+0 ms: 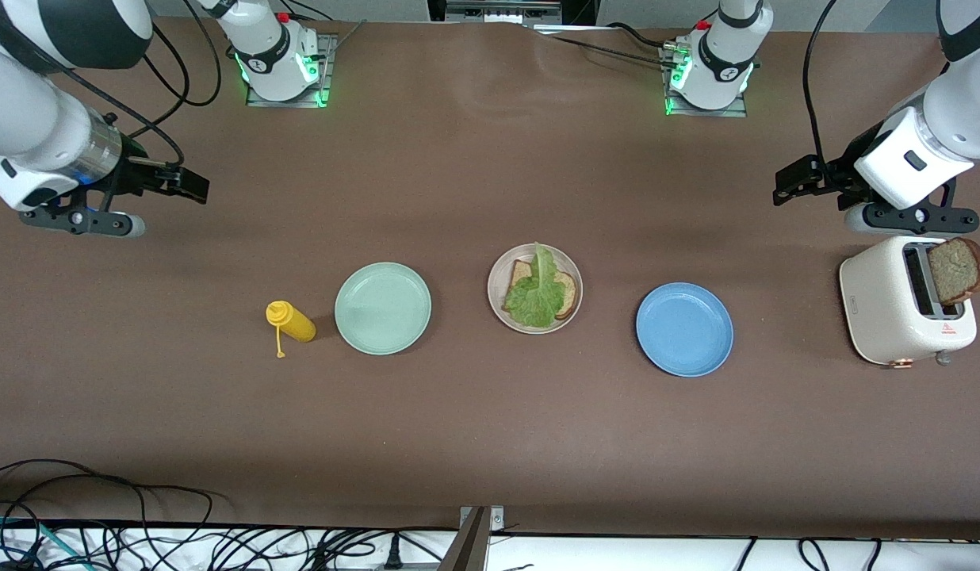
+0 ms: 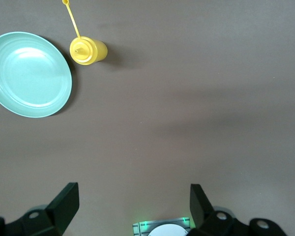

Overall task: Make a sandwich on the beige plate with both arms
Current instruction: 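Raise the right gripper away while the left gripper moves toward the toaster, then lower the left gripper onto the bread slice in the toaster and grasp it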

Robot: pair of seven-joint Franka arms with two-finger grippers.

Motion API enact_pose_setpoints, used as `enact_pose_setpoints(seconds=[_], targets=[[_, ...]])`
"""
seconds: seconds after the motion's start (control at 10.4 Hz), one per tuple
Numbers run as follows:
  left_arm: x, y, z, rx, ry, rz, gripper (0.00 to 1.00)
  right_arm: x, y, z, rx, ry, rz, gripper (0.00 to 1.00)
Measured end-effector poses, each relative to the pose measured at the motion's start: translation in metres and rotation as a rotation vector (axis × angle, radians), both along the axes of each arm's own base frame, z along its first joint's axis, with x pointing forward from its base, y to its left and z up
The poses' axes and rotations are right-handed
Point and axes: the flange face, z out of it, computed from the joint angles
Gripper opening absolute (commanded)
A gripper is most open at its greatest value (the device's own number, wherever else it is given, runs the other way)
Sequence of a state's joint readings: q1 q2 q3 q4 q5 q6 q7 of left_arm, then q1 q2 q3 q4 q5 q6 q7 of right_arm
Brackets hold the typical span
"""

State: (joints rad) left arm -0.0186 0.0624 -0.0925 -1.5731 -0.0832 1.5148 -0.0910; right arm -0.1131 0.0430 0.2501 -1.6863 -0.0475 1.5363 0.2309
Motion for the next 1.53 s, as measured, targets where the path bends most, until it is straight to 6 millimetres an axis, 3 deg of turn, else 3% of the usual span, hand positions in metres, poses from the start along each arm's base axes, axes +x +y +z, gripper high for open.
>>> enact_pose_setpoints(seconds=[0.29, 0.57, 0.86, 1.15, 1.53], targets=[[0.0, -0.001, 0.0, 0.0, 0.0, -0.001, 1.0, -0.001, -0.048, 0.011, 0.011, -0.009, 0.003, 1.0], [0.0, -0.003, 0.0, 0.0, 0.0, -0.005, 1.0, -0.012, -0.068, 0.022, 0.015, 0.01, -0.021, 1.0], [-0.001, -0.01, 0.0, -0.001, 0.0, -0.018, 1.0, -0.019, -0.059, 0.037, 0.02, -0.012, 0.002, 1.0], [-0.001, -0.014, 0.005, 0.016, -0.014, -0.029, 1.0, -0.02, -0.048, 0.037, 0.02, -0.013, 0.023, 1.0], [-0.009, -0.055, 0.008, 0.118, -0.04, -0.133, 1.0, -0.022, -0.048, 0.035, 0.019, 0.002, 0.022, 1.0]])
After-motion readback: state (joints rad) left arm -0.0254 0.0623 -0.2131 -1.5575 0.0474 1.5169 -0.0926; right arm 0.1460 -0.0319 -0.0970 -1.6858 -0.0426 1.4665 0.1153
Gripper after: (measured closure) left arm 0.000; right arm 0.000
